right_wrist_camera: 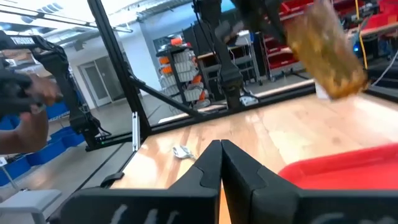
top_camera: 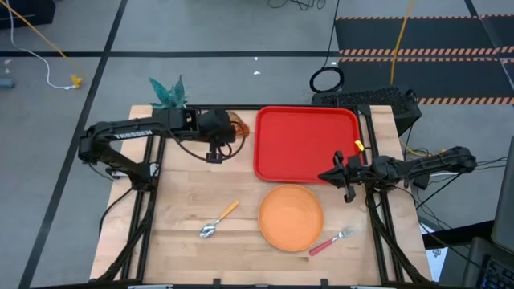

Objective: Pick and place plate/cup/fork/spoon on tray
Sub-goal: Put the orange cup on the top left of the red serving tray

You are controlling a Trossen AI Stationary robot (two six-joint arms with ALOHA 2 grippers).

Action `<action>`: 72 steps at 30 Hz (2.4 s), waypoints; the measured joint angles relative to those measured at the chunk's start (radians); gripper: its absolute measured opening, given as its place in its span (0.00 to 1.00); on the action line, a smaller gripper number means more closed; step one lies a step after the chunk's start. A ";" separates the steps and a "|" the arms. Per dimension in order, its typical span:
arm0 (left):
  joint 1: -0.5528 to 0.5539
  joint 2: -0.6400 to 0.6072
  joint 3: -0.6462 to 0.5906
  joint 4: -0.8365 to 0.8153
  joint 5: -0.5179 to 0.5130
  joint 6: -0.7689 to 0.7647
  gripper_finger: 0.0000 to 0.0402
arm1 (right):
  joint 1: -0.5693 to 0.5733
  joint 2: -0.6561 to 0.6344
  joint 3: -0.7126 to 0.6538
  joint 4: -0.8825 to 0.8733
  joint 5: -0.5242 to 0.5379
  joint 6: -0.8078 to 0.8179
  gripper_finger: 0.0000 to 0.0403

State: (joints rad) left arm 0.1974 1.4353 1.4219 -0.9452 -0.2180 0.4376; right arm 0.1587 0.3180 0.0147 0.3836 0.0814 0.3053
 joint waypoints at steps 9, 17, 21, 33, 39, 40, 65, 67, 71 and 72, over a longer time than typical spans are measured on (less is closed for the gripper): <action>-0.001 0.000 0.095 0.132 -0.002 0.129 0.03 | 0.000 0.052 0.000 0.000 0.000 0.003 0.00; 0.021 0.000 0.107 0.349 -0.003 0.243 0.05 | 0.000 0.089 0.000 0.001 0.000 0.016 0.00; 0.070 0.000 0.117 0.424 -0.001 0.244 0.02 | 0.000 0.096 0.000 0.002 0.002 0.016 0.00; 0.147 0.206 0.357 0.424 0.009 0.307 0.02 | 0.000 0.101 0.000 0.000 0.022 0.016 0.00; 0.185 0.370 0.471 0.341 0.014 0.320 0.05 | 0.000 0.120 0.000 0.000 0.026 0.016 0.00; 0.192 0.394 0.485 0.318 0.022 0.320 0.05 | 0.000 0.125 0.000 0.000 0.027 0.016 0.00; 0.294 0.624 0.497 0.090 0.272 0.485 0.04 | 0.000 0.206 0.000 0.001 0.079 0.035 0.00; 0.299 0.624 0.497 0.072 0.276 0.504 0.06 | 0.000 0.208 0.000 0.001 0.079 0.035 0.00; 0.323 0.635 0.497 0.071 0.321 0.550 0.05 | 0.000 0.208 0.000 0.001 0.079 0.035 0.00; 0.329 0.636 0.497 0.071 0.338 0.556 0.04 | 0.000 0.208 0.000 0.001 0.079 0.035 0.00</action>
State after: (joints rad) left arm 0.5261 2.0716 1.9190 -0.8742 0.1201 0.9937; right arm 0.1587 0.5255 0.0143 0.3847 0.1608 0.3403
